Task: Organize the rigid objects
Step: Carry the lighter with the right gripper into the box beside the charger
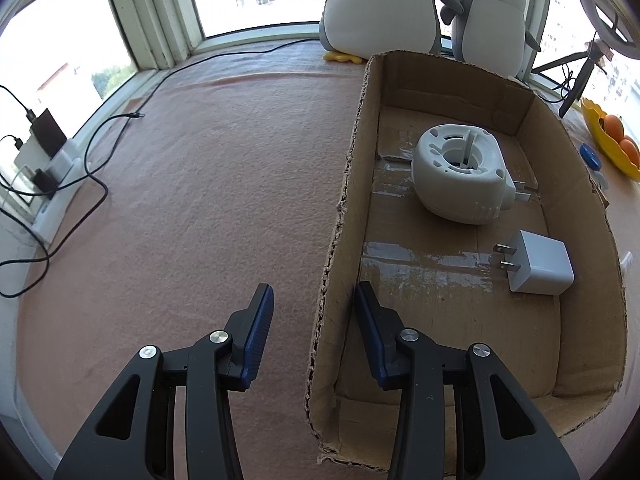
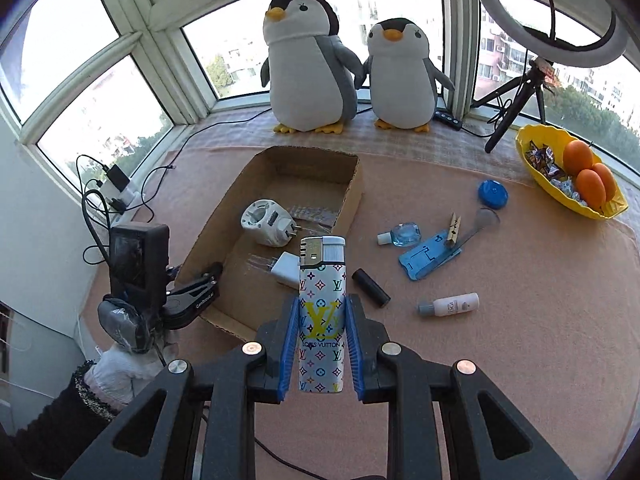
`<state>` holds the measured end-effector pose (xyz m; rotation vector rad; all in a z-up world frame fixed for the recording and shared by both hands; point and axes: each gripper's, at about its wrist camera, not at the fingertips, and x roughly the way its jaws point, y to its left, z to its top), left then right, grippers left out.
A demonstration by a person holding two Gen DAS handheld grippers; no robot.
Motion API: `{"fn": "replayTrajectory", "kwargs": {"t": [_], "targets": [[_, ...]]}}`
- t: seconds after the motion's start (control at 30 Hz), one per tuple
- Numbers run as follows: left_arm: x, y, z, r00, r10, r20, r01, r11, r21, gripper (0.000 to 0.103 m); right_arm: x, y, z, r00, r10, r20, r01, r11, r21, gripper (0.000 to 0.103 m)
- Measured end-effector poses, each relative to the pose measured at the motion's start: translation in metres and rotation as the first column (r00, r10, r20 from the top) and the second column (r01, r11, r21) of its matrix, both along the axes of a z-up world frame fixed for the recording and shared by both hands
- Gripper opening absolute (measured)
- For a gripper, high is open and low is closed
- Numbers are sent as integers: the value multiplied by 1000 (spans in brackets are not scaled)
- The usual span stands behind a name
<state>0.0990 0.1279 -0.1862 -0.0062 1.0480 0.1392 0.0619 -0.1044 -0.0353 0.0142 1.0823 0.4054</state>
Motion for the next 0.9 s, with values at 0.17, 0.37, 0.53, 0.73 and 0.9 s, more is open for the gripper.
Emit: {"fn": "replayTrajectory", "kwargs": {"t": [0.17, 0.37, 0.53, 0.73, 0.9], "targets": [[-2, -2, 0, 1000, 19, 10, -19, 1000, 3, 40, 13, 40, -31, 993, 108, -38, -108, 994, 1, 21], [-2, -3, 0, 1000, 30, 7, -30, 999, 10, 43, 24, 74, -60, 978, 203, -55, -206, 977, -56, 21], [-2, -5, 0, 999, 41, 7, -41, 999, 24, 43, 35, 82, -73, 969, 236, -79, -240, 969, -54, 21], [-3, -7, 1, 999, 44, 6, -44, 999, 33, 43, 37, 87, -87, 961, 258, -100, -265, 962, -63, 21], [-3, -8, 1, 999, 45, 6, -46, 998, 38, 43, 34, 89, -84, 958, 277, -75, -282, 957, -72, 27]]}}
